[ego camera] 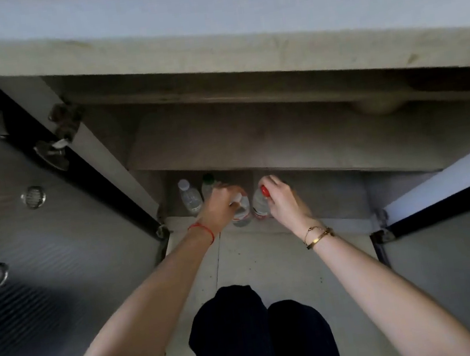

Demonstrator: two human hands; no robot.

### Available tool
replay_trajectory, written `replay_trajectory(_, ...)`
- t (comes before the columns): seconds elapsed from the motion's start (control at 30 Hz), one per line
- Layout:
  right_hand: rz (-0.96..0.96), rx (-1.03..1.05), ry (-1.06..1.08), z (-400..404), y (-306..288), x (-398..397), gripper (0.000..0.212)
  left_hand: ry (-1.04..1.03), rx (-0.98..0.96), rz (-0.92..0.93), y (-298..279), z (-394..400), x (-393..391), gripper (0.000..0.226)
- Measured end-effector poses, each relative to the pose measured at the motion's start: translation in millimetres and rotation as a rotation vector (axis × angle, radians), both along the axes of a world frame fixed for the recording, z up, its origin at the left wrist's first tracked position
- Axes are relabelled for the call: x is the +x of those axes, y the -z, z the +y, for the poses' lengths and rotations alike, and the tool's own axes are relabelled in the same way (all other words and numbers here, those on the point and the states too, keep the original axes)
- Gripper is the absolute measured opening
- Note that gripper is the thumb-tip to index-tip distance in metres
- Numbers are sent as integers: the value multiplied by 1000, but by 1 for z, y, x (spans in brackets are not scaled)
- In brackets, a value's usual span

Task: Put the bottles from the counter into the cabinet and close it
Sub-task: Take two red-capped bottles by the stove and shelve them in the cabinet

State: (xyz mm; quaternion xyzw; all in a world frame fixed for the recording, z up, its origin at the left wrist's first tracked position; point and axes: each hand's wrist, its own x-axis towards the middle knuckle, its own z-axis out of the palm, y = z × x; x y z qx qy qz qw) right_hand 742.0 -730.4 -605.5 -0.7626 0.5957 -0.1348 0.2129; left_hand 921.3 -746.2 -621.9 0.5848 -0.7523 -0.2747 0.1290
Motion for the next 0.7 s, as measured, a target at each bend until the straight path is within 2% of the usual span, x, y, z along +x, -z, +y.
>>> replay_trajectory(0.27,6,8,17,-46,101,-14,49,-24,-41,-7,87,-46,-6,31)
replay_trajectory(0.5,50,-17,78,-66,131,-21,32,-15,-23,20,105,-65,-14,30)
replay_trajectory(0.7,27,-3,104,-70,141,-24,37,-9,-4,5,112,-71,-27,27)
